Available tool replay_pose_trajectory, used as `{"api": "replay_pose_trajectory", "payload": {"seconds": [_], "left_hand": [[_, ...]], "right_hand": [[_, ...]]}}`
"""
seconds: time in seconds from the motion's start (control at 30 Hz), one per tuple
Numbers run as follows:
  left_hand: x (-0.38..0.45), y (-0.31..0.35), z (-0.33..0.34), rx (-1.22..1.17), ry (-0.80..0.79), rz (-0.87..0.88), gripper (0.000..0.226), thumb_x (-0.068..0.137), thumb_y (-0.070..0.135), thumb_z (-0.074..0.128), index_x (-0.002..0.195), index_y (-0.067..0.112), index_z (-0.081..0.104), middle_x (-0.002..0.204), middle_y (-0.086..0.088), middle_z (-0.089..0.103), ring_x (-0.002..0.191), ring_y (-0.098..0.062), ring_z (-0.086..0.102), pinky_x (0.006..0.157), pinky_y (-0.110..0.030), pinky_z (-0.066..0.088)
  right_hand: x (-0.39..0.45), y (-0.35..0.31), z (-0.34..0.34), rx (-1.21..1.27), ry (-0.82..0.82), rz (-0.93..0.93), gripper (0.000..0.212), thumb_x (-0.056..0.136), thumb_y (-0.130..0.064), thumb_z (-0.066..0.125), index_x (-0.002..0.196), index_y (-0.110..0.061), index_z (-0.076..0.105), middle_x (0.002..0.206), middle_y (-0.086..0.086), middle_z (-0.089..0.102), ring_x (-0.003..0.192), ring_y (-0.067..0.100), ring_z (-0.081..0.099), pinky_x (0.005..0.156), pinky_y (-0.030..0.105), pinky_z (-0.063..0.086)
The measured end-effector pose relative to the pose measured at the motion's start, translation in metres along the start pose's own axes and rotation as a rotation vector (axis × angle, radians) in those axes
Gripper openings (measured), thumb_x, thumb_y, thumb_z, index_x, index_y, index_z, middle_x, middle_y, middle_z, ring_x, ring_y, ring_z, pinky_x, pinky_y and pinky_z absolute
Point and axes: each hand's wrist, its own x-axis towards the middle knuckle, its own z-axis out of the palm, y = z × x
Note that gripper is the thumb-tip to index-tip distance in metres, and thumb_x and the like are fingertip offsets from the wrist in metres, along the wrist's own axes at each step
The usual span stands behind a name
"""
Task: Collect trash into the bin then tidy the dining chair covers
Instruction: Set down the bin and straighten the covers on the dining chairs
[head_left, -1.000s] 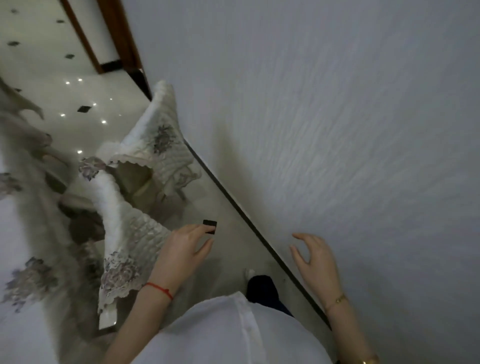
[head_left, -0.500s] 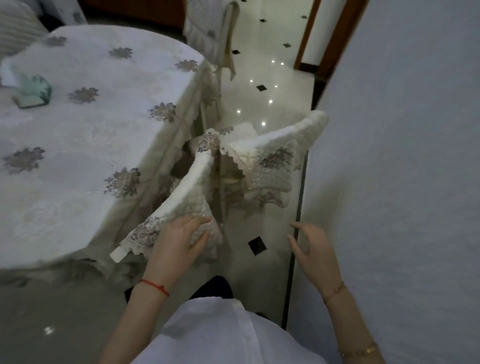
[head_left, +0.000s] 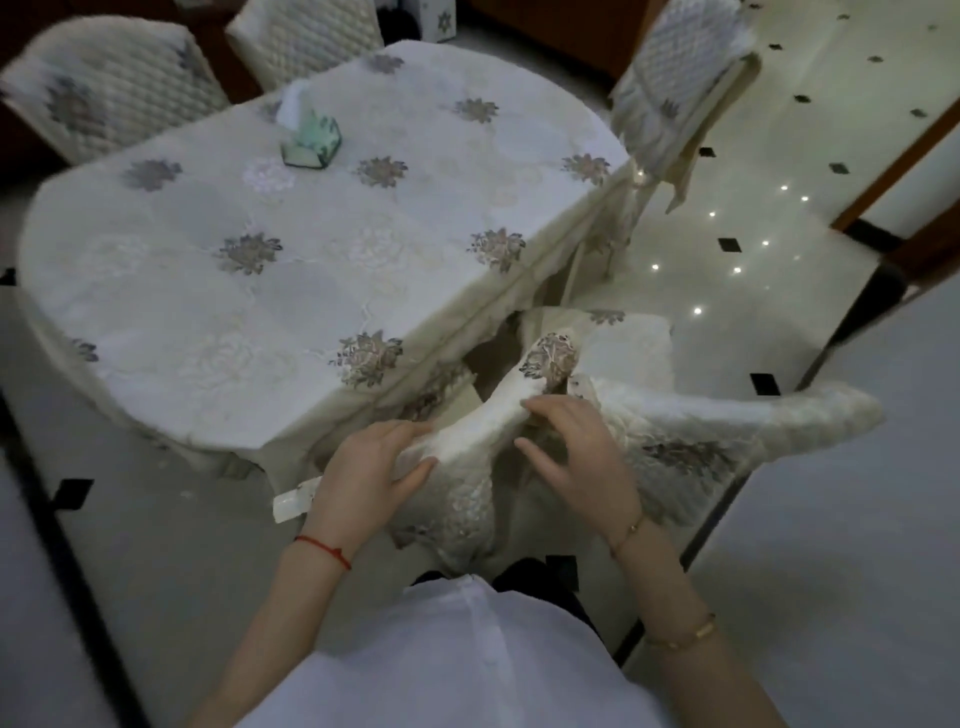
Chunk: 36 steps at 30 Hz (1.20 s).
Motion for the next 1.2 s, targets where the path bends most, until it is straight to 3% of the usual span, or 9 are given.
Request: {"api": "replay_pose_trajectory", "payload": {"seconds": [0.1, 0.33, 0.5, 0.73, 0.87, 1.2], "left_hand": [[0.004, -0.002, 0.007, 0.004, 0.042, -0.099, 0.041, 0.087, 0.048, 0.059, 0.116, 0.020, 0.066, 0.109, 0.004, 0.069, 0.099, -0.013, 0.063, 0.086, -0.027, 0.050], [0.005, 0.006, 0.031, -0.036, 0.147, -0.347, 0.048, 0.084, 0.061, 0.052, 0.113, 0.026, 0.067, 0.109, 0.008, 0.069, 0.099, -0.009, 0.062, 0.082, -0.023, 0.046], [-0.007, 0.012, 0.037, -0.049, 0.146, -0.379, 0.053, 0.079, 0.065, 0.063, 0.114, 0.026, 0.067, 0.112, 0.011, 0.069, 0.101, -0.005, 0.062, 0.086, -0.020, 0.045], [-0.006, 0.010, 0.051, 0.045, 0.222, -0.448, 0.053, 0.070, 0.059, 0.075, 0.113, 0.029, 0.067, 0.108, 0.010, 0.071, 0.099, -0.011, 0.064, 0.086, -0.022, 0.042], [-0.006, 0.008, 0.055, 0.033, 0.284, -0.489, 0.054, 0.066, 0.069, 0.068, 0.107, 0.033, 0.071, 0.100, 0.012, 0.073, 0.092, -0.011, 0.066, 0.081, -0.030, 0.049], [0.025, 0.000, 0.052, 0.059, 0.364, -0.534, 0.053, 0.066, 0.071, 0.065, 0.104, 0.034, 0.073, 0.098, 0.016, 0.073, 0.088, -0.009, 0.065, 0.078, -0.026, 0.046]], "right_hand": [[0.033, 0.021, 0.010, 0.014, -0.152, -0.110, 0.042, 0.086, -0.032, 0.066, 0.122, -0.012, 0.059, 0.121, 0.002, 0.060, 0.117, 0.016, 0.051, 0.106, 0.035, 0.038], [0.088, 0.057, 0.027, 0.066, -0.443, -0.364, 0.051, 0.079, -0.046, 0.070, 0.118, -0.014, 0.061, 0.119, 0.001, 0.061, 0.113, 0.017, 0.053, 0.100, 0.033, 0.041], [0.096, 0.068, 0.038, 0.104, -0.645, -0.479, 0.058, 0.076, -0.054, 0.070, 0.121, -0.018, 0.060, 0.118, -0.002, 0.061, 0.111, 0.018, 0.053, 0.101, 0.035, 0.039], [0.110, 0.078, 0.052, 0.176, -0.658, -0.462, 0.057, 0.075, -0.064, 0.062, 0.114, -0.023, 0.064, 0.109, -0.009, 0.066, 0.104, 0.011, 0.054, 0.090, 0.014, 0.027], [0.112, 0.084, 0.056, 0.231, -0.650, -0.473, 0.053, 0.075, -0.062, 0.066, 0.111, -0.024, 0.066, 0.107, -0.011, 0.066, 0.103, 0.009, 0.054, 0.091, 0.014, 0.028], [0.157, 0.089, 0.064, 0.280, -0.668, -0.526, 0.048, 0.074, -0.056, 0.070, 0.108, -0.022, 0.067, 0.099, -0.008, 0.068, 0.093, 0.005, 0.053, 0.084, 0.022, 0.035]]}}
